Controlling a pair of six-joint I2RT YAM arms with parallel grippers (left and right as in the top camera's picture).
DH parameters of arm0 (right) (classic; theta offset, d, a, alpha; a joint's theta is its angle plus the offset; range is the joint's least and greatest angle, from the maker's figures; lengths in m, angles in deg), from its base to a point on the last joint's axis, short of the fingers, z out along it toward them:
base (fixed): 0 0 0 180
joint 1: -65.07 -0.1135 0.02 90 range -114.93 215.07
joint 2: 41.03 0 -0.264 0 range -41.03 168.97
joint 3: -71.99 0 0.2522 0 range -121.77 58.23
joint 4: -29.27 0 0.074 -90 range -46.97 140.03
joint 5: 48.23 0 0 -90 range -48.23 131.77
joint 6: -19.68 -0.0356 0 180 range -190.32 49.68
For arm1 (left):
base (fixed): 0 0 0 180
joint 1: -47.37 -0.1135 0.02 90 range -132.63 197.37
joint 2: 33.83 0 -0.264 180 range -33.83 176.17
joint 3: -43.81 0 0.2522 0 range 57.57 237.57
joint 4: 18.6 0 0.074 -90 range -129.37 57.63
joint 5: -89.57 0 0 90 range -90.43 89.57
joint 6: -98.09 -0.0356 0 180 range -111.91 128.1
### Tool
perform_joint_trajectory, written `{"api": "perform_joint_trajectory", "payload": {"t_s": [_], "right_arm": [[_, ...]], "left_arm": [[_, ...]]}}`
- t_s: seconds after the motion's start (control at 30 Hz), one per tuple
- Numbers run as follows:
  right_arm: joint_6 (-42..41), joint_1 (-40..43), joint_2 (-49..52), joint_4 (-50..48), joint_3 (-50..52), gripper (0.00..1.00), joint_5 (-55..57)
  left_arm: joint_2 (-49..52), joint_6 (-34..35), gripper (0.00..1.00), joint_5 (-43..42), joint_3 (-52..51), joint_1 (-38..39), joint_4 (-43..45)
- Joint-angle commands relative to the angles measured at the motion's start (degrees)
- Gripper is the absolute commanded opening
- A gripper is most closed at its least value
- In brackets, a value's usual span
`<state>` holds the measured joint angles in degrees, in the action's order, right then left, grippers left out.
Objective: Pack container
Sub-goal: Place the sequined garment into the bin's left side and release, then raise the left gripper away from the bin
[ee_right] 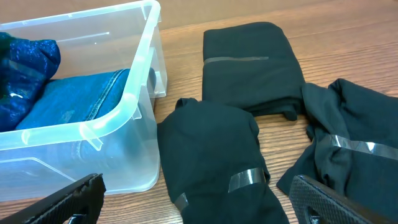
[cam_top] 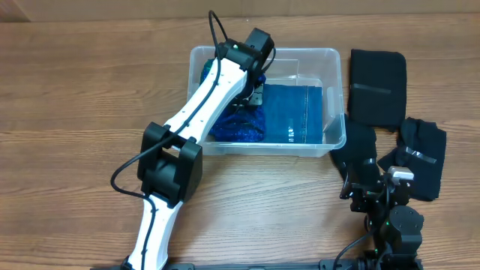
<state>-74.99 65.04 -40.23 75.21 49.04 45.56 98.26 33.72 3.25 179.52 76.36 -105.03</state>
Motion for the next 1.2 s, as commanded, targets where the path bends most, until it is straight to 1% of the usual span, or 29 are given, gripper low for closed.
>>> {"api": "perform_joint_trajectory", "payload": {"t_s": [0.0,0.07,0.17,0.2,0.23,0.27,0.3,0.37,0.47,0.57,0.6,0.7,0.77,0.9,0.97,1.07,1.17], "right_arm": [[0.0,0.15,-0.63,0.02,0.57,1.0,-0.09],[0.07,0.15,-0.63,0.04,0.57,1.0,0.74],[0.04,0.15,-0.63,0.04,0.57,1.0,1.22],[0.02,0.15,-0.63,0.04,0.57,1.0,1.2],[0.02,0.15,-0.63,0.04,0.57,1.0,1.2],[0.02,0.15,-0.63,0.02,0.57,1.0,1.2],[0.02,0.15,-0.63,0.04,0.57,1.0,1.2],[0.02,0.15,-0.63,-0.22,0.57,1.0,1.22],[-0.02,0.15,-0.63,-1.11,0.57,1.0,0.44],[-0.02,0.15,-0.63,-0.94,0.57,1.0,-9.35],[-0.04,0.15,-0.63,-1.68,0.57,1.0,-14.97],[-0.04,0.15,-0.63,-3.32,0.57,1.0,-28.7],[-0.48,0.15,-0.63,-4.87,0.55,1.0,-33.0],[-8.96,0.15,-0.61,-6.56,-1.25,1.0,-32.24],[-12.61,0.15,0.22,-5.88,-4.33,1.0,-30.75],[-13.62,0.15,3.85,-4.15,-9.99,1.0,-29.77],[-13.55,0.15,12.09,2.29,-18.45,1.0,-24.9]], "left_arm": [[-0.46,1.14,0.33,0.28,2.86,-2.01,-3.32],[-4.94,-0.61,0.42,-0.31,8.39,-2.97,-6.38],[-10.69,-2.93,0.7,-0.15,14.49,-4.35,-10.01],[-13.05,-4.24,0.83,0.0,16.63,-5.11,-11.39],[-15.78,-5.4,0.93,1.05,18.88,-6.19,-13.03],[-18.23,-5.53,0.98,2.64,20.5,-7.3,-14.47],[-21.11,-5.51,1.0,4.55,21.94,-8.87,-15.8],[-26.32,-5.53,1.0,5.73,22.99,-12.41,-17.16],[-33.4,-5.53,1.0,5.73,22.97,-19.67,-19.91],[-36.76,-5.51,1.0,5.73,22.97,-25.73,-22.91],[-37.55,-5.51,1.0,5.7,22.97,-27.74,-23.91],[-38.07,-5.51,1.0,4.96,22.84,-30.25,-24.13],[-37.9,-5.51,1.0,4.63,22.84,-30.38,-24.13],[-37.59,-5.51,1.0,4.63,22.75,-30.36,-24.11],[-37.59,-5.51,1.0,4.63,22.75,-30.36,-24.11],[-37.59,-5.51,1.0,4.63,22.75,-30.36,-24.13],[-37.59,-5.51,1.0,4.63,22.75,-30.36,-24.11]]}}
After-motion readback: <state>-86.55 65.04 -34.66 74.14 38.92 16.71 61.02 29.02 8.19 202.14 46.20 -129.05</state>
